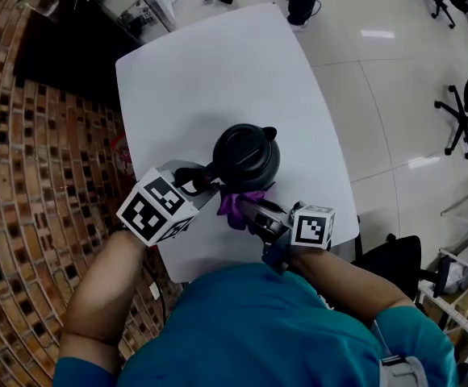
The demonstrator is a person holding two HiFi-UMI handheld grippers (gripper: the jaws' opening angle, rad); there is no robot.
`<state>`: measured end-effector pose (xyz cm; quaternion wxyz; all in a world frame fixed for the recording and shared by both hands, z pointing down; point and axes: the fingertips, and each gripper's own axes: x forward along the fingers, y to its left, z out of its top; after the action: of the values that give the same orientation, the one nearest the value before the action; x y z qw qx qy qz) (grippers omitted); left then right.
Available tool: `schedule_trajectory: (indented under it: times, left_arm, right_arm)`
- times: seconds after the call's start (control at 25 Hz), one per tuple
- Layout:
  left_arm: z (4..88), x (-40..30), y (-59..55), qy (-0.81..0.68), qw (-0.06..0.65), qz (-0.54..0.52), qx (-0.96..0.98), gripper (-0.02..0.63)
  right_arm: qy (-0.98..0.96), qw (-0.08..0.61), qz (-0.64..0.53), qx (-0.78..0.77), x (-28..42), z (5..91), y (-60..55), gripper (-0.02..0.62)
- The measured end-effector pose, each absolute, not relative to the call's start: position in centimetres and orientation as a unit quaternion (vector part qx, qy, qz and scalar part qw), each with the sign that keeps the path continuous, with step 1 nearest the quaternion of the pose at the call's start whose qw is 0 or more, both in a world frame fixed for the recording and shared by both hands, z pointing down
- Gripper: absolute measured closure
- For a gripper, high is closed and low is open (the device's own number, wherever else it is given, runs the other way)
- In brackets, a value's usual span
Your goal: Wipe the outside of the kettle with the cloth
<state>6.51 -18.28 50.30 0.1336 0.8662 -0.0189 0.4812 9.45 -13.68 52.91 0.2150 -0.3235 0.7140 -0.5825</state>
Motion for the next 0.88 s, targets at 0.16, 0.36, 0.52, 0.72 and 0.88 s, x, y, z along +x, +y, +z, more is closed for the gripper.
schedule_trajectory:
  times: [0.16, 0.36, 0.52, 0.72, 0.88]
  left_arm:
    - [50.2, 7.0, -17.2, 0.008, 0.099, 0.495, 0.863, 0.482]
    - [50.5, 7.4, -16.5, 0.043, 0.048, 0.491, 0.869, 0.483]
    - [50.6, 7.6, -16.5, 0.082, -0.043, 0.475, 0.875, 0.485]
    - [49.7, 8.2, -16.2, 0.116, -0.134, 0.433, 0.884, 0.485]
    - [49.0, 8.0, -16.2, 0.126, -0.192, 0.422, 0.877, 0.485]
  right_arm:
    - [0.668, 0.276, -0.632, -0.28, 7.0, 52.6, -14.6, 0.503]
    - [0.732, 0.205, -0.59, -0.273, 11.0, 52.0, -12.2, 0.503]
    - [0.766, 0.169, -0.534, -0.315, 19.9, 50.8, -12.0, 0.502]
    - [0.846, 0.079, -0.463, -0.251, 23.8, 48.1, -17.9, 0.502]
    - [0.9, -0.031, -0.42, -0.111, 20.0, 46.6, -23.0, 0.5]
